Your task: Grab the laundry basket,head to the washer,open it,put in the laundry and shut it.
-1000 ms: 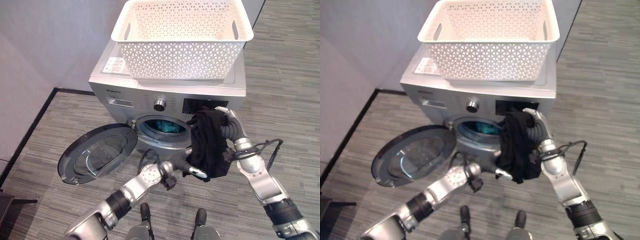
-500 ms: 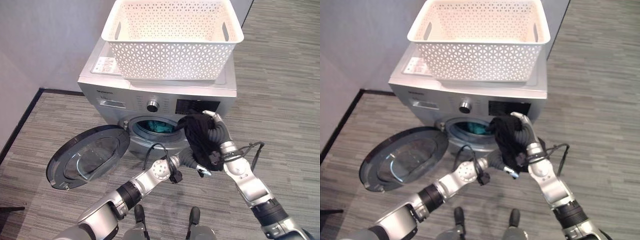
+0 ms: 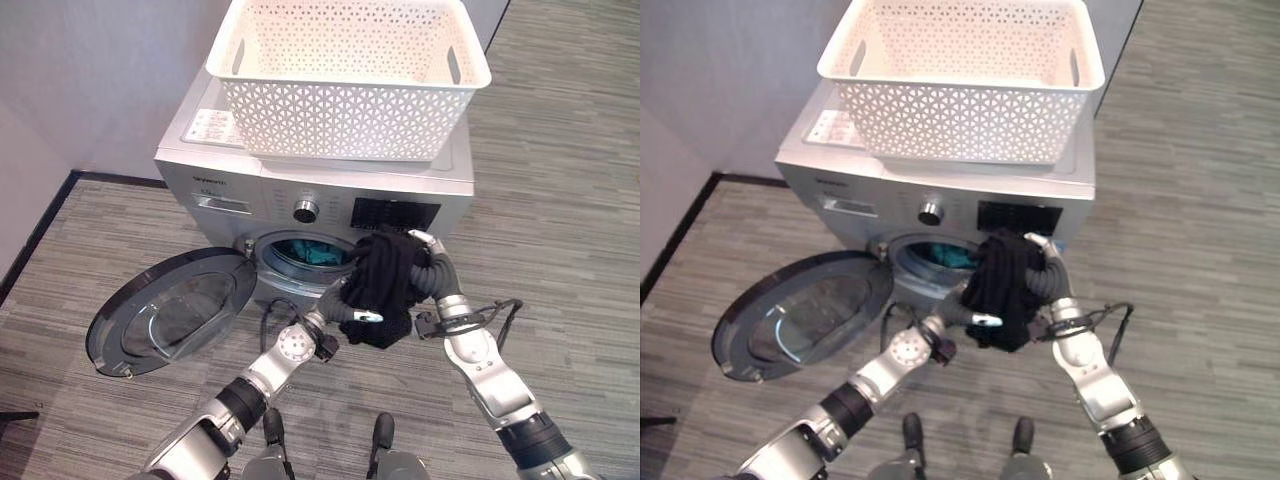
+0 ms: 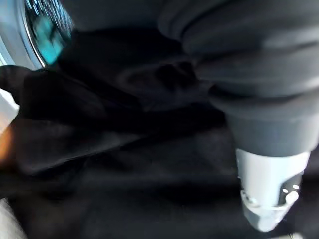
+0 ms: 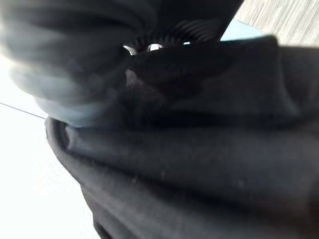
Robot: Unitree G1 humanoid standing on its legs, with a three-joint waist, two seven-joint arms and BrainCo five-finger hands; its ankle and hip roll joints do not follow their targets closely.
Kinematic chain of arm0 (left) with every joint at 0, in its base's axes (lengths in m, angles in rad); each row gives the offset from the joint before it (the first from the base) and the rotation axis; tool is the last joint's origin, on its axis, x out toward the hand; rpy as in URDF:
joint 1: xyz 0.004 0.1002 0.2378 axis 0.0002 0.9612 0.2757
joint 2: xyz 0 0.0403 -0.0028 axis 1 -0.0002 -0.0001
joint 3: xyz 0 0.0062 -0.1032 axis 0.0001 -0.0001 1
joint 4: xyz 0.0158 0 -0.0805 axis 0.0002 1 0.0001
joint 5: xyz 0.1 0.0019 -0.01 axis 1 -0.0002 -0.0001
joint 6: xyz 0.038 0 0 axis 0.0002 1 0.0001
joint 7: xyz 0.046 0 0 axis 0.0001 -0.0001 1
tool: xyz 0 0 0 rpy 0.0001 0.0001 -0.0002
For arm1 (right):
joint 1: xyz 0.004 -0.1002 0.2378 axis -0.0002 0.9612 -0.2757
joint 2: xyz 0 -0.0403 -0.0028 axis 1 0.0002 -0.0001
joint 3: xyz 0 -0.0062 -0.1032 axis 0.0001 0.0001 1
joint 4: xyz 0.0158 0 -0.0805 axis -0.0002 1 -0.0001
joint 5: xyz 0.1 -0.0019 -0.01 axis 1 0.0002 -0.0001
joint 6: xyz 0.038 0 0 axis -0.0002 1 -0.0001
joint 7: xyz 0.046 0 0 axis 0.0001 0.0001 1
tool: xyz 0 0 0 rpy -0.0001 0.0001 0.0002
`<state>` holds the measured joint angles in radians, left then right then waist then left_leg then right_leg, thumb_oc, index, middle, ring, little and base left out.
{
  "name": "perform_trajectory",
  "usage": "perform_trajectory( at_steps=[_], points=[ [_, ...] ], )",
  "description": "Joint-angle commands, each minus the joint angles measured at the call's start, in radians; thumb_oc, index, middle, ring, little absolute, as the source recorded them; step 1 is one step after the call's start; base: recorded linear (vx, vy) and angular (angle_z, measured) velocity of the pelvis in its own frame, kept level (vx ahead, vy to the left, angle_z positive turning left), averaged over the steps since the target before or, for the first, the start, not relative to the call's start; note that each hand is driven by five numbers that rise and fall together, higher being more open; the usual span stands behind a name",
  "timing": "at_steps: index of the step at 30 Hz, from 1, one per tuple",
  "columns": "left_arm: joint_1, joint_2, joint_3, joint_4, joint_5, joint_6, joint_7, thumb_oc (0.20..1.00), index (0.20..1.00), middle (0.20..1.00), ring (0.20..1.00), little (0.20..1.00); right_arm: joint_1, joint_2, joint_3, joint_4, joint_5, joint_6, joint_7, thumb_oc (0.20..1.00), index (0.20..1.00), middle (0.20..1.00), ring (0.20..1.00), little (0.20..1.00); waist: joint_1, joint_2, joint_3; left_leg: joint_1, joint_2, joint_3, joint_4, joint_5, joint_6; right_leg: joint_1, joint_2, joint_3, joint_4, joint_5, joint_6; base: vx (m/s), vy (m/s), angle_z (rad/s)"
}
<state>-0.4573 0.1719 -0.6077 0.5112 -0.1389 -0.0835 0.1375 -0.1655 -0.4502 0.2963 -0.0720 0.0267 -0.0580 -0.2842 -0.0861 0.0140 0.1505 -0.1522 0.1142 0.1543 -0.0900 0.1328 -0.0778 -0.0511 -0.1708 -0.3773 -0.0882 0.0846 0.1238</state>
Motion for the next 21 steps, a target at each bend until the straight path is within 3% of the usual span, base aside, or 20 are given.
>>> perform_trajectory(
  at_steps=[1,7,11,21],
  points=[
    [-0.098,-0.017,-0.001,-0.014,0.071,-0.027,0.024,1.000,1.000,1.000,1.000,1.000,-0.063,0.014,-0.075,-0.071,0.036,-0.030,-0.038,0.200,0.200,0.200,0.200,0.200,0.011,-0.032,0.016,0.027,0.005,0.112,0.003,-0.069,0.009,0.041,0.063,0.070,0.001,-0.140,-0.009,0.00,0.000,0.00],
    [-0.142,-0.042,-0.040,-0.039,0.070,-0.014,-0.007,1.000,1.000,1.000,1.000,1.000,-0.067,0.017,-0.104,-0.078,0.053,-0.029,-0.050,0.200,0.200,0.200,0.200,0.200,0.008,-0.035,0.019,0.019,0.004,0.101,0.003,-0.066,0.006,0.041,0.065,0.062,0.001,-0.143,-0.009,0.00,0.000,0.03],
    [-0.227,-0.103,-0.092,-0.011,0.086,-0.009,-0.015,1.000,1.000,1.000,1.000,1.000,-0.041,0.019,-0.133,-0.089,0.082,-0.038,-0.061,0.200,0.200,0.200,0.200,0.200,-0.010,-0.038,0.015,0.017,0.005,0.097,0.003,-0.069,0.005,0.043,0.069,0.063,0.001,-0.146,-0.012,0.00,0.001,0.01],
    [-0.283,-0.172,-0.112,0.076,0.046,-0.002,-0.007,1.000,1.000,1.000,1.000,1.000,-0.005,0.007,-0.170,-0.085,0.090,-0.043,-0.081,0.200,0.200,0.200,0.200,0.200,-0.040,-0.044,0.008,0.025,0.011,0.111,0.003,-0.077,0.009,0.037,0.072,0.081,0.003,-0.140,-0.010,0.00,0.000,0.00]
  ],
)
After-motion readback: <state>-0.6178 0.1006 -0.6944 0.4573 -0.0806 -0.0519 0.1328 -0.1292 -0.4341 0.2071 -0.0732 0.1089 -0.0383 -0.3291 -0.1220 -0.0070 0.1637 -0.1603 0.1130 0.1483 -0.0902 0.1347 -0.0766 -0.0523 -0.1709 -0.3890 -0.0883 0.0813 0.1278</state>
